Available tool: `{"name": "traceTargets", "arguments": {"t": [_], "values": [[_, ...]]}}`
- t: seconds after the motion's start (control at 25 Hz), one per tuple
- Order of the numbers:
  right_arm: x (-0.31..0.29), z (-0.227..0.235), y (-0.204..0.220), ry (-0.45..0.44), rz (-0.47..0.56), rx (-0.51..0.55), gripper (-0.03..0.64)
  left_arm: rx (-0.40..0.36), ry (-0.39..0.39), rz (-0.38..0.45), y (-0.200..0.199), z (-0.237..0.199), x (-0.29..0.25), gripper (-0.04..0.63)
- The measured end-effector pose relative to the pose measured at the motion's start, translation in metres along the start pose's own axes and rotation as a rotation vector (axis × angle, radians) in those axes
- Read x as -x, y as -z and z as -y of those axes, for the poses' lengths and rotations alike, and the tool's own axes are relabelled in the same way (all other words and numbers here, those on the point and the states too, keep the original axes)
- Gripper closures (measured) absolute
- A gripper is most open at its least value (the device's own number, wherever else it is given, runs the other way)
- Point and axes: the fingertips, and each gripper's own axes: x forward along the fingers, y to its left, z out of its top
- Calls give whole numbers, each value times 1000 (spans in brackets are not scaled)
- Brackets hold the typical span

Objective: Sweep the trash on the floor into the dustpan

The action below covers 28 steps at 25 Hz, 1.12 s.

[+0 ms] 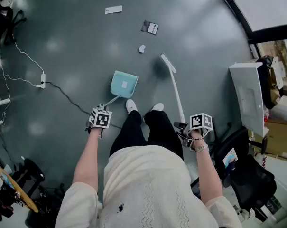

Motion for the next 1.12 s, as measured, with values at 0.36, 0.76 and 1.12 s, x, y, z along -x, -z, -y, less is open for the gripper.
{"name": "traceTargets", "arguments": {"t": [0.36,0.76,1.12], "values": [[-12,-46,-125,25,-8,83,534,-171,-25,-44,-93,-42,-46,502],[-57,-92,-193,97,-92,160,534,-254,9,-24,-184,-81,-90,502],[-105,-139,-130,119,-165,172,534,-325,47,-27,-211,-106,-104,502]]}}
